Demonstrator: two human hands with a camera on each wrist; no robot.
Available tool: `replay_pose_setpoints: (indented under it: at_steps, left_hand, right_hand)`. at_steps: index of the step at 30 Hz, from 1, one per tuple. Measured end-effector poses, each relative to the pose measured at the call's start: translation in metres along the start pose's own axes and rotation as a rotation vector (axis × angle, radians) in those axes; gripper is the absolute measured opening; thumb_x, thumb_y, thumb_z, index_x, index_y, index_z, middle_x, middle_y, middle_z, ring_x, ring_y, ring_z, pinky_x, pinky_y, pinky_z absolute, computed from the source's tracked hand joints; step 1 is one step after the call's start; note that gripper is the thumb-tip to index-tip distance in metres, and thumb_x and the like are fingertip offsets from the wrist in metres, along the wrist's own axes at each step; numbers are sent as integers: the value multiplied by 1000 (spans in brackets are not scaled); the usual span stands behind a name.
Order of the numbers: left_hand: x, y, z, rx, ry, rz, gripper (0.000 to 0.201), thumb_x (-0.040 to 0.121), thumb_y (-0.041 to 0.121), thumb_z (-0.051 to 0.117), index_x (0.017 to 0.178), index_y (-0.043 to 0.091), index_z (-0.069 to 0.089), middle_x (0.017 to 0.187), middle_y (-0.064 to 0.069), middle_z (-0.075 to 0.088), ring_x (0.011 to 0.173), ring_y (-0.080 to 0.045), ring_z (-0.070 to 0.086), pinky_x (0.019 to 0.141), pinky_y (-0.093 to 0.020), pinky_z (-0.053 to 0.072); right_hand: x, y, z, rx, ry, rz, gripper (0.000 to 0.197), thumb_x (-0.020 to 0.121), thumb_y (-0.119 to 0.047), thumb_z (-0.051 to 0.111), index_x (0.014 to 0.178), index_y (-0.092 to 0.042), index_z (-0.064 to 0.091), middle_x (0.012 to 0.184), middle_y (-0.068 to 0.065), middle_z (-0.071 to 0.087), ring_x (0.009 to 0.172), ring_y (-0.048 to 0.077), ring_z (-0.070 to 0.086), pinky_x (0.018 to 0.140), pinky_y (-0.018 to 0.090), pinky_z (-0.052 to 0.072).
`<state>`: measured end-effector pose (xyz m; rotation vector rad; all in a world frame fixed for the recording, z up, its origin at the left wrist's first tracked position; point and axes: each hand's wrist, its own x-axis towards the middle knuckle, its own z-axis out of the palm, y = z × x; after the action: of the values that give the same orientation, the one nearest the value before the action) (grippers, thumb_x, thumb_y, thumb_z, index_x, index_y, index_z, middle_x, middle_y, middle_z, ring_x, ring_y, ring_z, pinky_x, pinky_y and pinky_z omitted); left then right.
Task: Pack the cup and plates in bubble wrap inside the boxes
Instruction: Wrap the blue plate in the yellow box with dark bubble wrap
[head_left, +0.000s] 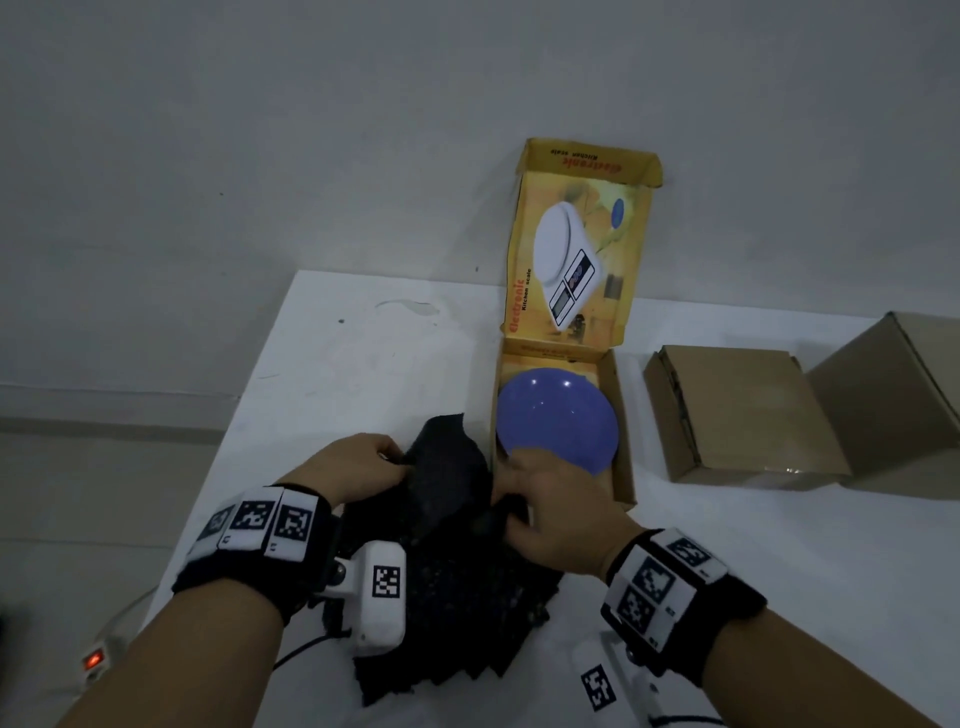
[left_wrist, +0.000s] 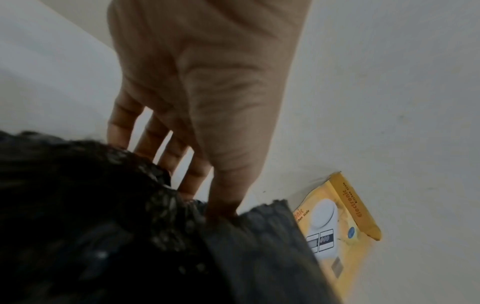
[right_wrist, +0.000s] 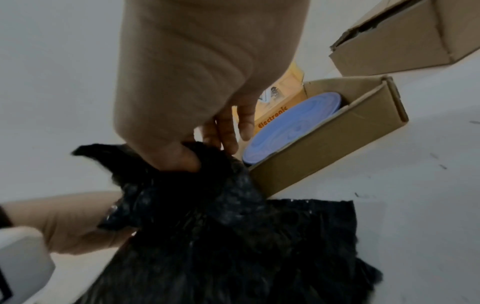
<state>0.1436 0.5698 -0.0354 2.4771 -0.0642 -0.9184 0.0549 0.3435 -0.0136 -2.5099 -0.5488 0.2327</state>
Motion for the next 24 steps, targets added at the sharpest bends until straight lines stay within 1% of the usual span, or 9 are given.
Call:
replay_pose_setpoints:
  at_steps: [3,7,10,13,16,18,20,22,24]
  left_hand:
    - [1,1,-3,52,225,24,50,81,71,44,97,28,64,109,-4,65,99,-23,58,85,-32,46]
    - [4,12,6,-83,366,142,46,78,74,44,96,35,61,111,-1,59,112,-25,52,95,-43,44]
    - [8,26,18,-121,415,273,35,87,55,52,110,30,59,119,1,60,113,-21,53,96,-42,44]
    - [12,42,27,-95,435,404,33,91,40,55,120,26,56,123,-2,59,113,-22,53,96,-40,45]
    - [16,58,37,-90,405,458,37,91,31,57,127,24,52,125,-3,56,113,-22,53,94,-37,45]
    - [19,69,42,-122,376,457,39,89,28,59,127,24,51,126,-2,55,101,-20,57,88,-32,46]
    - [22,76,45,-119,343,446,43,87,25,62,129,24,50,127,-3,53,90,-20,59,86,-32,46]
    - [26,79,47,-85,312,422,49,86,20,63,133,22,48,130,-6,52,96,-26,60,91,-35,46]
    - [28,80,46,-82,299,399,51,85,17,62,134,20,48,132,-7,52,103,-30,59,93,-36,45]
  right_hand:
    - [3,5,-11,221,252,149,12,85,-34,51,74,-31,47,80,-9,44,73,6,45,65,23,39]
    - [8,15,-29,348,444,372,33,85,4,50,71,-20,33,65,-2,35,57,5,33,54,20,26]
    - [7,20,-45,384,606,492,31,79,13,43,90,-15,47,91,3,50,81,13,44,70,25,36]
    - [1,29,-53,302,751,544,30,85,5,48,112,-8,49,123,11,41,98,13,42,83,15,32]
    - [-13,43,-40,92,593,415,42,93,-11,48,134,-7,41,139,8,26,108,14,43,94,15,30]
    - [-24,51,-27,-94,334,295,47,95,-9,41,142,-11,37,138,2,35,117,15,46,100,20,34]
    - [-35,59,-14,-293,127,206,44,82,-3,43,121,-11,63,116,5,61,110,28,58,90,36,51]
    - [-44,63,-15,-433,63,172,35,73,-10,46,90,-18,75,83,2,69,87,31,65,70,39,55]
    - [-47,58,-21,-432,-18,174,31,80,-22,43,95,-19,70,73,0,66,74,27,62,72,35,50]
